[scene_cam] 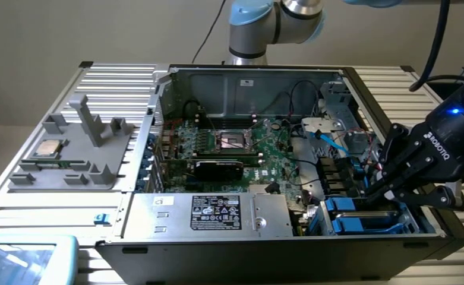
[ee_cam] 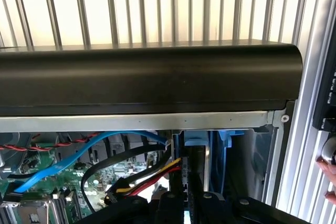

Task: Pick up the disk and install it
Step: 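Insert the first disk wire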

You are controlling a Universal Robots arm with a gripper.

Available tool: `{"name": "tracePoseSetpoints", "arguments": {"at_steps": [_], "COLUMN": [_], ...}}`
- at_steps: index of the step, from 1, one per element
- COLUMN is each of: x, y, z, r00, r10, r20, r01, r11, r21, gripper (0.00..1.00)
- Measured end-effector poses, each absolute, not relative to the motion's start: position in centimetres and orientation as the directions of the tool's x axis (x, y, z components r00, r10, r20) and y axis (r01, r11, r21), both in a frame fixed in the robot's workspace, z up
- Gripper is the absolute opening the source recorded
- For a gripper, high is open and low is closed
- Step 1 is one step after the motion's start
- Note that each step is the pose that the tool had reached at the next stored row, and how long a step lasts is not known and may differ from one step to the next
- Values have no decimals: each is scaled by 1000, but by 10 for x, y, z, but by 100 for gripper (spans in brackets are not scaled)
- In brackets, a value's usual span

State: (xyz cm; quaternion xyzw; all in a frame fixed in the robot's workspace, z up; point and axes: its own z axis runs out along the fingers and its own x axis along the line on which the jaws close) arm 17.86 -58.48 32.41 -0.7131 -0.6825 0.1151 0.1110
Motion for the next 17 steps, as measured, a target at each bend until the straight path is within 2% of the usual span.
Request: {"name": "tracePoseSetpoints", "arguments": {"at_steps": [14,16,17], "x": [179,179,179], "y": [-585,-585,-585], "z": [324,323,323], "r00": [42,42,42], "r10": [999,999,999], "r20": [-12,-11,-11], "r01": [948,948,948], "r11": [-43,-43,-43], "r21": [-315,-316,-316], "gripper": [16,18,24]}}
